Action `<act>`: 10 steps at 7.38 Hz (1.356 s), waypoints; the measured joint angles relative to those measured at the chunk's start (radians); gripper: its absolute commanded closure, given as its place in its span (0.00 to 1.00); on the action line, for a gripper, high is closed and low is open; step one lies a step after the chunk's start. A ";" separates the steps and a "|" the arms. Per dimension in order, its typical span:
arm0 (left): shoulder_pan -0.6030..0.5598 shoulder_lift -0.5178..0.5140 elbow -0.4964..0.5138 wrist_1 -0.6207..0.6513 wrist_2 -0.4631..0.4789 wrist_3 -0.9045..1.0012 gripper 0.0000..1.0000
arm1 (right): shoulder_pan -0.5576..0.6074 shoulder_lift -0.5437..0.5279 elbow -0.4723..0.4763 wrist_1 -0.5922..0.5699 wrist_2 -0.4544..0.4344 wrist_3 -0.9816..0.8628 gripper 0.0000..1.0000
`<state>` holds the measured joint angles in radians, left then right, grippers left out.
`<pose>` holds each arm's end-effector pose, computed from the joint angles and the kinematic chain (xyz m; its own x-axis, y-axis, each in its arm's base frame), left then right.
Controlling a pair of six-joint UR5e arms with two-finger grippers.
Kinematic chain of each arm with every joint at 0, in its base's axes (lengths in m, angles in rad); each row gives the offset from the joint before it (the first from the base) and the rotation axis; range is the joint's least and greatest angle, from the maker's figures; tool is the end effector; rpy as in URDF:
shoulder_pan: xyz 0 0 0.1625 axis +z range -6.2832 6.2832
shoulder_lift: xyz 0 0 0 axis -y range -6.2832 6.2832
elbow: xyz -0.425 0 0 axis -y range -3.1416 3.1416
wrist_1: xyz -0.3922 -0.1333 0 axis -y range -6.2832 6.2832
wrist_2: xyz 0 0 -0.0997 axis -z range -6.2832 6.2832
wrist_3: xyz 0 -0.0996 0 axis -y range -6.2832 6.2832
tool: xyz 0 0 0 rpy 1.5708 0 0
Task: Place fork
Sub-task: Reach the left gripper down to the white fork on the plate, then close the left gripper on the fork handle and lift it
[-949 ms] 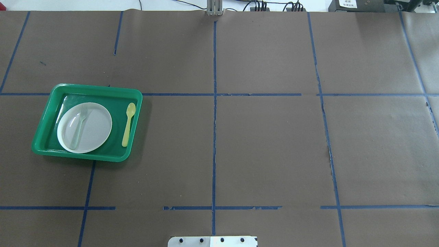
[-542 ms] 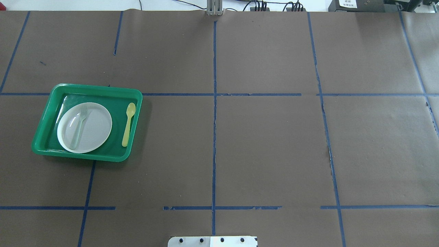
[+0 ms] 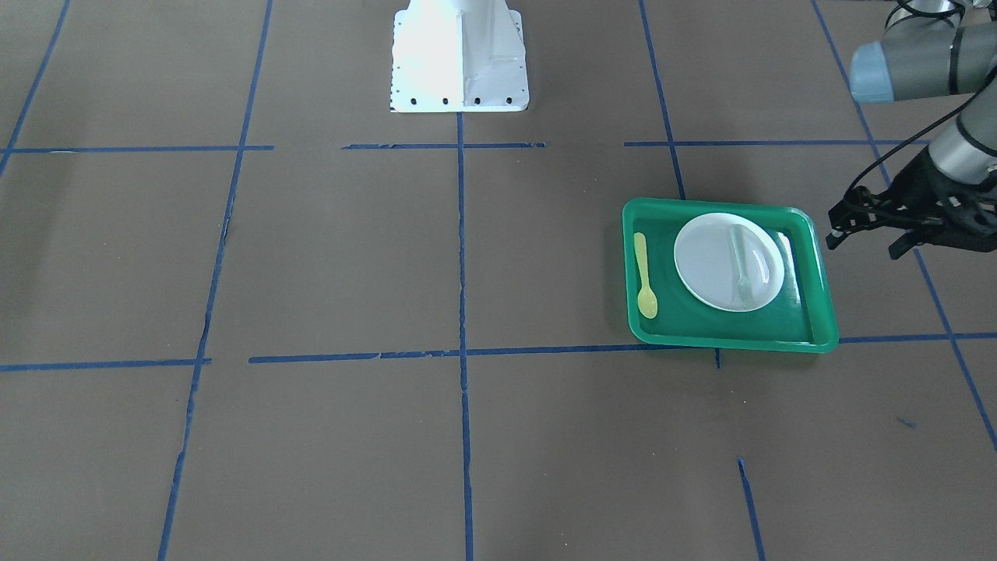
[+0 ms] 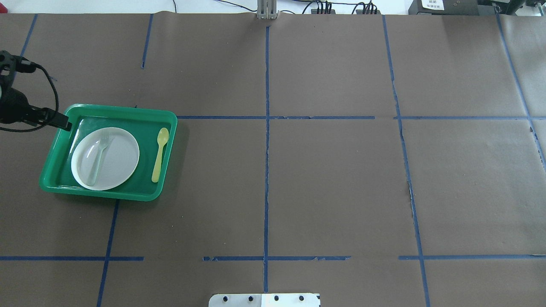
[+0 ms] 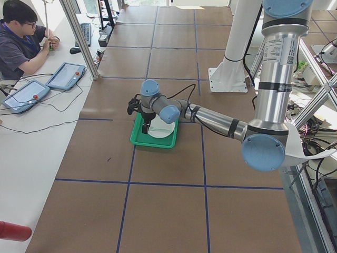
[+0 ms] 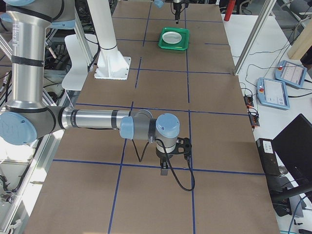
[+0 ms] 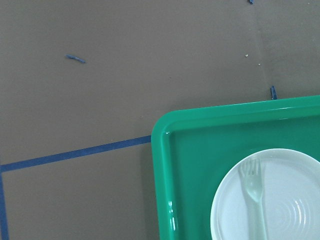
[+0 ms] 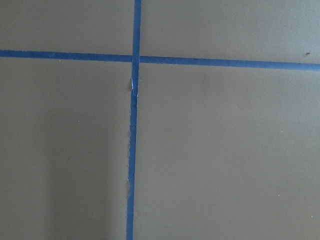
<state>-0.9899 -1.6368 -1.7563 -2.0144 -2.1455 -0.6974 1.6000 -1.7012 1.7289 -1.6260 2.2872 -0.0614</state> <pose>0.2291 -0.4932 0.4893 0.6621 0.1638 -0.7313 0.0049 0.9748 0.2228 0.0805 -0.4322 0.6509 0.7537 -0.0213 0.6569 0.0171 0.9998 0.0128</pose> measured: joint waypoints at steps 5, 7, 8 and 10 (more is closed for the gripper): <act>0.171 -0.016 0.070 -0.125 0.096 -0.170 0.26 | 0.000 0.000 0.000 0.000 0.000 0.000 0.00; 0.180 -0.017 0.082 -0.123 0.092 -0.174 0.26 | 0.000 0.000 0.000 0.000 0.000 0.000 0.00; 0.185 -0.017 0.084 -0.121 0.090 -0.175 0.29 | 0.000 0.000 0.000 0.000 0.000 0.000 0.00; 0.193 -0.017 0.091 -0.115 0.086 -0.175 0.31 | 0.000 0.000 0.000 0.000 0.000 0.000 0.00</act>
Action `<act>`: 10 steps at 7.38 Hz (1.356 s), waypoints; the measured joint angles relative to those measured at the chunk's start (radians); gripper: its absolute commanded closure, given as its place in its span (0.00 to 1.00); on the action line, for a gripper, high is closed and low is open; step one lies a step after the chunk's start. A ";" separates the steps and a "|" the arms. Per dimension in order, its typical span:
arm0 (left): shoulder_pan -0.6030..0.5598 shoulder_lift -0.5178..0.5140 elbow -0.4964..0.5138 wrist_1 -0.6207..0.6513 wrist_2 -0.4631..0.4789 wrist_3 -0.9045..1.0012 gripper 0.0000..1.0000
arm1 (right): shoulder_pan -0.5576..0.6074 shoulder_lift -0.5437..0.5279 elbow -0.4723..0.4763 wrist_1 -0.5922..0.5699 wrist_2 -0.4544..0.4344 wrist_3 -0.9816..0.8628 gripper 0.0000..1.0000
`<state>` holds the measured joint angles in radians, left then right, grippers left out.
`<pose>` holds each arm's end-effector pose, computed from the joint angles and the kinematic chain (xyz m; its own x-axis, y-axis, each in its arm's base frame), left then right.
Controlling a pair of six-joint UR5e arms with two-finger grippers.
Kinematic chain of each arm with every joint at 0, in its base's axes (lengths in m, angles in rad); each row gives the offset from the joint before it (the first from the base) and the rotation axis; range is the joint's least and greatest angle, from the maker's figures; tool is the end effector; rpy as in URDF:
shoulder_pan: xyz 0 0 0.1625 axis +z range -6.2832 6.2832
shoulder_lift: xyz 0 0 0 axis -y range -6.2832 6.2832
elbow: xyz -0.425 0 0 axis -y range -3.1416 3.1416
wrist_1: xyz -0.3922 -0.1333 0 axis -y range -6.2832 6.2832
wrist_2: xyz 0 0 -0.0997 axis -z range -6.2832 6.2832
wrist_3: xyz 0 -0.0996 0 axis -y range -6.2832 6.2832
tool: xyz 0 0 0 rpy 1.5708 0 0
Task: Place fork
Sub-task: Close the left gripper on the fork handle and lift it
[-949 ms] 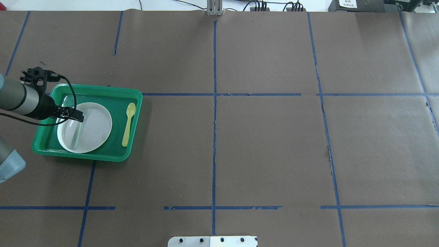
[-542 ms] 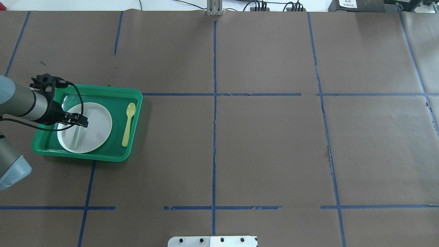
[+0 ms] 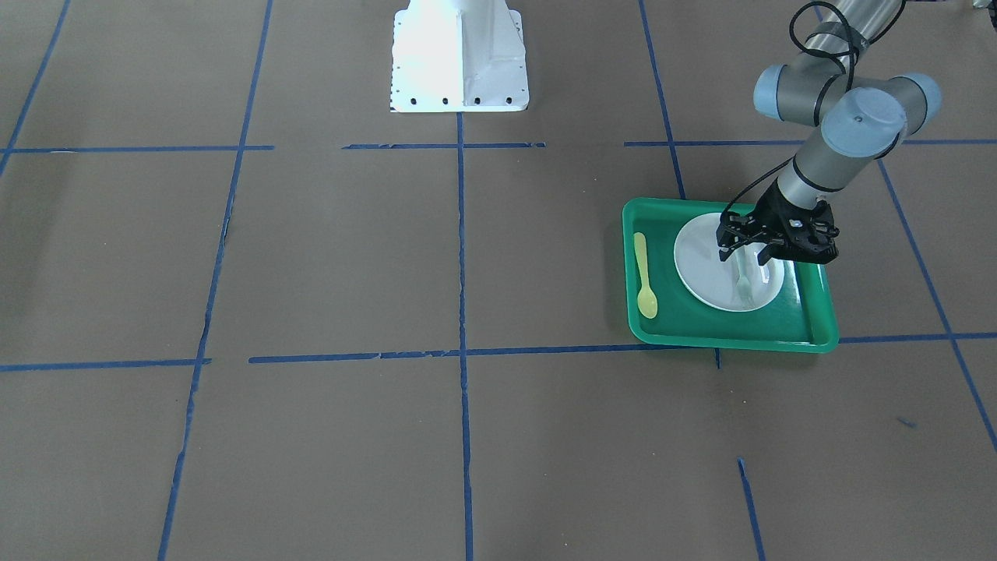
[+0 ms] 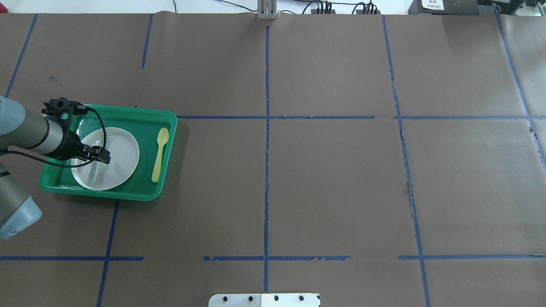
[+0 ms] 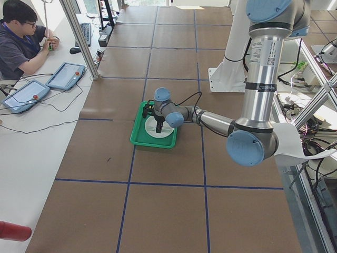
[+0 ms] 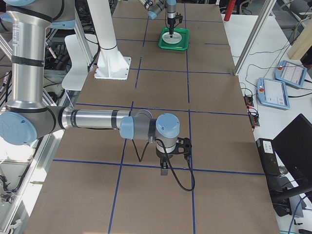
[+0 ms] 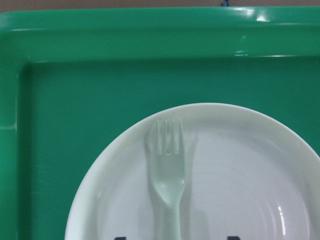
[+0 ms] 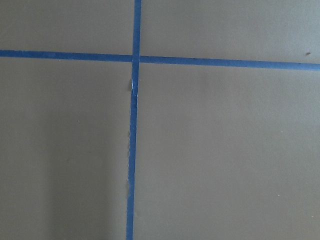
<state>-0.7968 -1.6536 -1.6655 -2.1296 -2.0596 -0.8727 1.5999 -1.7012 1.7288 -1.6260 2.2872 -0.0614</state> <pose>0.3254 -0.4567 0.5150 0.6609 0.1357 -0.7381 -0.0181 0.9861 0.1651 0.0805 -0.4322 0.6509 0.7537 -0.0213 0.6569 0.0172 0.9998 0.0127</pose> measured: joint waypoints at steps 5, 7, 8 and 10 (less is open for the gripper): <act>0.005 0.002 0.012 0.003 -0.002 -0.001 1.00 | 0.000 0.000 0.000 0.000 0.000 0.001 0.00; 0.004 0.003 0.004 0.003 -0.003 -0.001 1.00 | 0.000 0.000 0.000 0.000 0.000 0.001 0.00; 0.002 0.004 0.000 0.003 -0.005 0.000 1.00 | 0.000 0.000 0.000 0.000 0.000 0.000 0.00; -0.020 0.002 -0.011 0.003 -0.057 0.002 1.00 | 0.000 0.000 0.000 0.000 0.000 0.000 0.00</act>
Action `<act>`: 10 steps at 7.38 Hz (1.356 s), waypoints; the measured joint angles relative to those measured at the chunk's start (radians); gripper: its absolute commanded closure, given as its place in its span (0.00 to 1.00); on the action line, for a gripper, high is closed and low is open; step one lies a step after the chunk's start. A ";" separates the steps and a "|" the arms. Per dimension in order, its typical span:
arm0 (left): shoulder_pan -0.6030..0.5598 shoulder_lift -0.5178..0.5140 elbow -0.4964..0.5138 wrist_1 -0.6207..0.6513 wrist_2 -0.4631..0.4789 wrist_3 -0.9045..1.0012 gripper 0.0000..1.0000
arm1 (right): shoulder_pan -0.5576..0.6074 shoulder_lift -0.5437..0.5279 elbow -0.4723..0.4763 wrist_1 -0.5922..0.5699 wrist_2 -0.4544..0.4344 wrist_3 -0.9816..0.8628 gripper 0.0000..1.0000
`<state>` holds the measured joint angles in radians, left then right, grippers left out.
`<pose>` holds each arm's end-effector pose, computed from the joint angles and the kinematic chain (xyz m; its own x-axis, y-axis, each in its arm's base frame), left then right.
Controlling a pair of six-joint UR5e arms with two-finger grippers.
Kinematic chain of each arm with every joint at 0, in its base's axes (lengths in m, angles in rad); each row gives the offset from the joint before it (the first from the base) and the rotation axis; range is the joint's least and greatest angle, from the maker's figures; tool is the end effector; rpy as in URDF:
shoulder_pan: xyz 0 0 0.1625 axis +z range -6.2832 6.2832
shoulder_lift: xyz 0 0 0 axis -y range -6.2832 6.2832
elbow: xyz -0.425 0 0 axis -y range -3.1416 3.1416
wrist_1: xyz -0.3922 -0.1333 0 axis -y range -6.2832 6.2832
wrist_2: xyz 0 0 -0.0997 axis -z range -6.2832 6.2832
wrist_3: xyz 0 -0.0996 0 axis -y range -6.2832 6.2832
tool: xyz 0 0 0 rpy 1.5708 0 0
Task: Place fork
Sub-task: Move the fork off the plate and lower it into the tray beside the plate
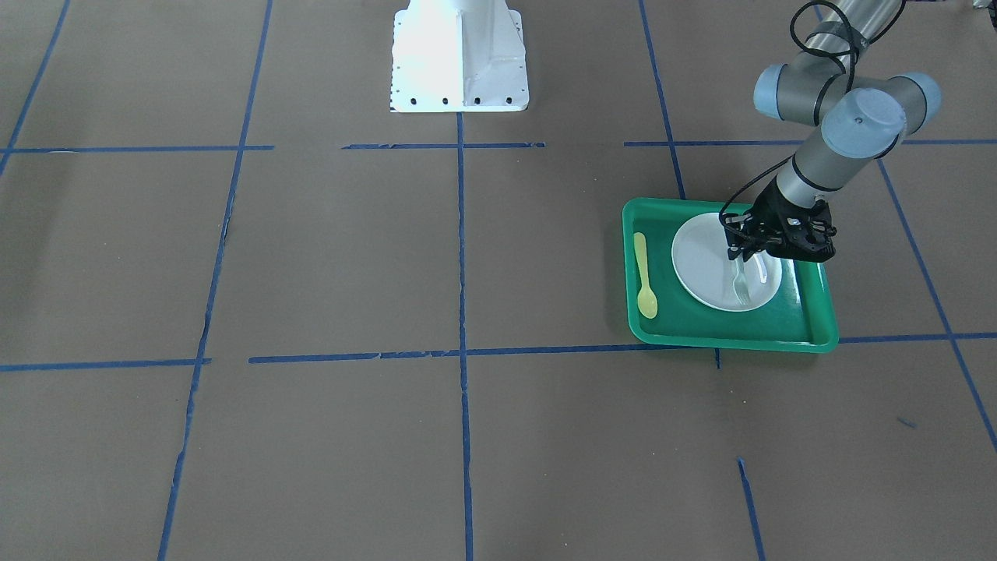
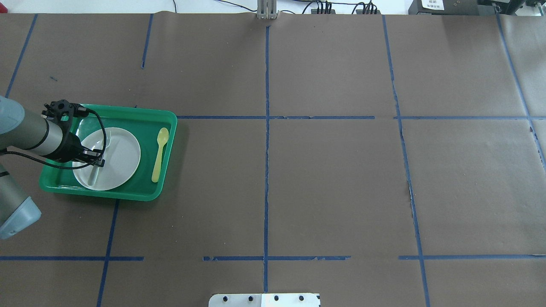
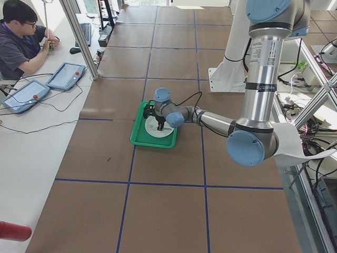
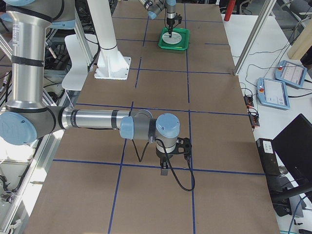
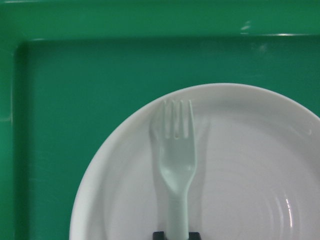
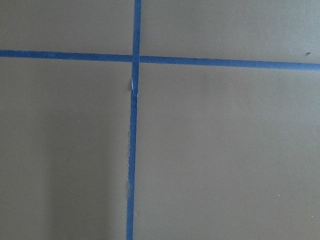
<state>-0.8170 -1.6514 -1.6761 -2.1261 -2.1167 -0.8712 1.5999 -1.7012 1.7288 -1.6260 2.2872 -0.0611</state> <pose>0.3174 -0.4573 0.5091 0.6330 0.1297 -0.7632 -0.0319 0.9894 0.1417 0.0805 -0.4322 0.6509 0.7537 -0.0210 0.6569 0.0170 0.9998 0.0125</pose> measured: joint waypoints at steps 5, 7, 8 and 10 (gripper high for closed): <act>-0.148 0.016 0.009 0.038 -0.038 0.092 1.00 | 0.000 0.000 0.000 0.000 0.000 0.000 0.00; -0.147 0.021 0.044 0.033 -0.036 0.110 1.00 | 0.000 0.000 0.000 0.000 0.000 0.000 0.00; -0.146 0.021 0.065 0.033 -0.035 0.111 1.00 | 0.000 0.000 0.000 0.000 0.000 0.000 0.00; -0.144 0.021 0.082 0.033 -0.038 0.111 0.00 | 0.000 0.000 0.000 0.000 0.000 0.000 0.00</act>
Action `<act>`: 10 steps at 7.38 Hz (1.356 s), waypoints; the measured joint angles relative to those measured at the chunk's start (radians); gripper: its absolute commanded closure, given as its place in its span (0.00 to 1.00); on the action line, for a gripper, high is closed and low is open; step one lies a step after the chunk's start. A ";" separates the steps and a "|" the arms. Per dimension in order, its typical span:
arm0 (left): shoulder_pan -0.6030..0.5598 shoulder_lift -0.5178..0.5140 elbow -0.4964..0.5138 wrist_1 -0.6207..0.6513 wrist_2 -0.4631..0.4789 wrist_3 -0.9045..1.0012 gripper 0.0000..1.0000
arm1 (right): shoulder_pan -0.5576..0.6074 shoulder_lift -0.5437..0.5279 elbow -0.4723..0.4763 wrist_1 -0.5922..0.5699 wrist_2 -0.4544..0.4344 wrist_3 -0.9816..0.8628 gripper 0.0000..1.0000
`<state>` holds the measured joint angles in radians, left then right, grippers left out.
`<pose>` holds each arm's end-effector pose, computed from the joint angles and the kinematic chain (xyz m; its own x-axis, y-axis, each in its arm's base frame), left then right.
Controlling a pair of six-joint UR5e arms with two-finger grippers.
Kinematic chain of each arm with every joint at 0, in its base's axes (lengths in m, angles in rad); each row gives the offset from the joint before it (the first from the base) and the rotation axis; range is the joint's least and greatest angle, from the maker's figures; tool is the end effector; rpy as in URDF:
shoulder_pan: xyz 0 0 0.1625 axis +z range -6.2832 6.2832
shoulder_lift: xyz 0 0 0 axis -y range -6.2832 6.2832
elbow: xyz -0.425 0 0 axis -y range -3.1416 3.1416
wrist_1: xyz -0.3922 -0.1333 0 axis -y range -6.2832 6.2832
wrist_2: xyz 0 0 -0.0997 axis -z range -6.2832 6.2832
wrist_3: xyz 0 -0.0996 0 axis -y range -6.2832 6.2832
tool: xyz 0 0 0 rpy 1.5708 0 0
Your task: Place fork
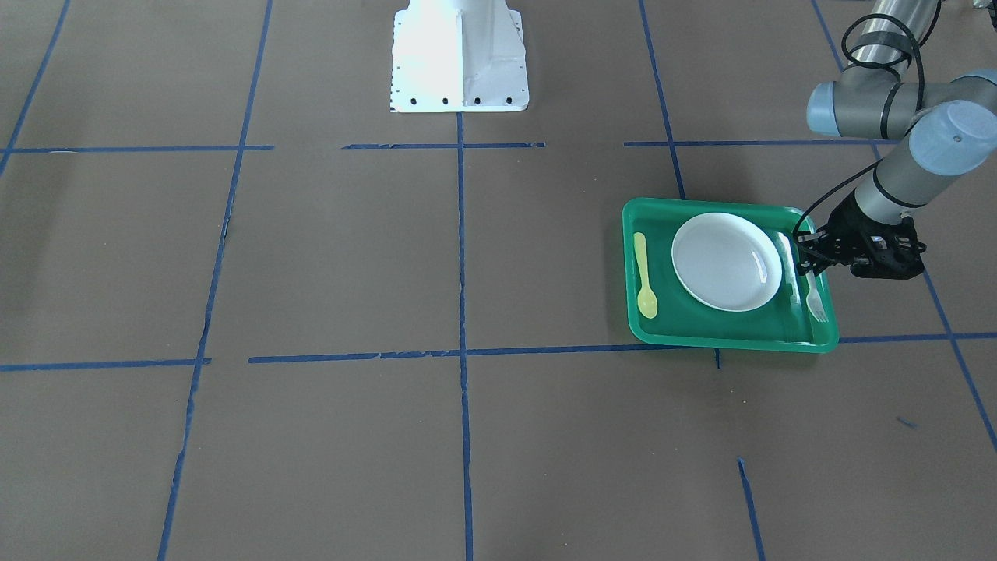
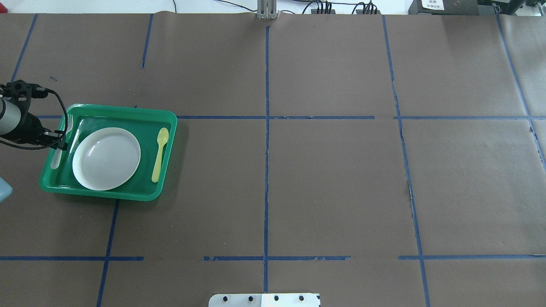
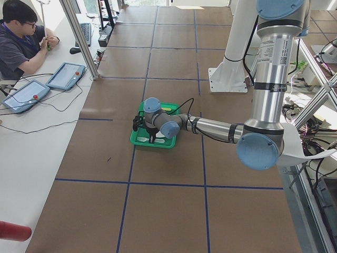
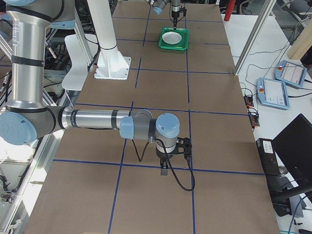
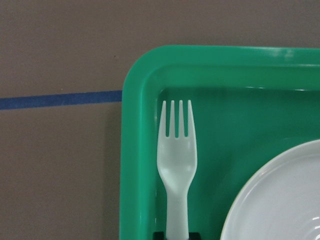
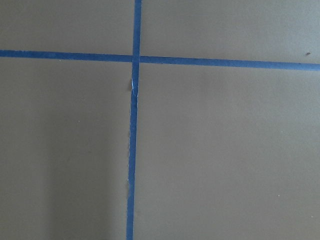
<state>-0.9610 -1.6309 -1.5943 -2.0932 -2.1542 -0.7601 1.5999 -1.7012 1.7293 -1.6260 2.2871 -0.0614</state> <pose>0.2482 -0.4922 0.5655 0.6899 0.0686 -0.7206 0.0064 0.9949 0.1009 0.0805 -0.4322 0.6507 0.7538 -0.0217 0.6568 0.0172 0.9998 0.0132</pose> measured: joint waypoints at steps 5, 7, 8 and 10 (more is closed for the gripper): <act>-0.026 0.005 -0.035 0.013 -0.008 0.007 0.00 | 0.000 0.000 0.000 0.000 0.000 0.000 0.00; -0.140 0.022 -0.076 0.100 -0.010 0.135 0.00 | 0.000 0.000 0.000 0.000 0.000 0.000 0.00; -0.227 0.034 -0.113 0.229 -0.010 0.297 0.00 | 0.000 0.000 0.000 0.000 0.000 0.000 0.00; -0.435 0.041 -0.175 0.519 -0.011 0.650 0.00 | 0.000 0.000 0.000 0.000 0.000 0.000 0.00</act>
<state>-1.3959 -1.5895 -1.7698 -1.5741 -2.1648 -0.1106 1.5999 -1.7012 1.7288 -1.6260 2.2872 -0.0611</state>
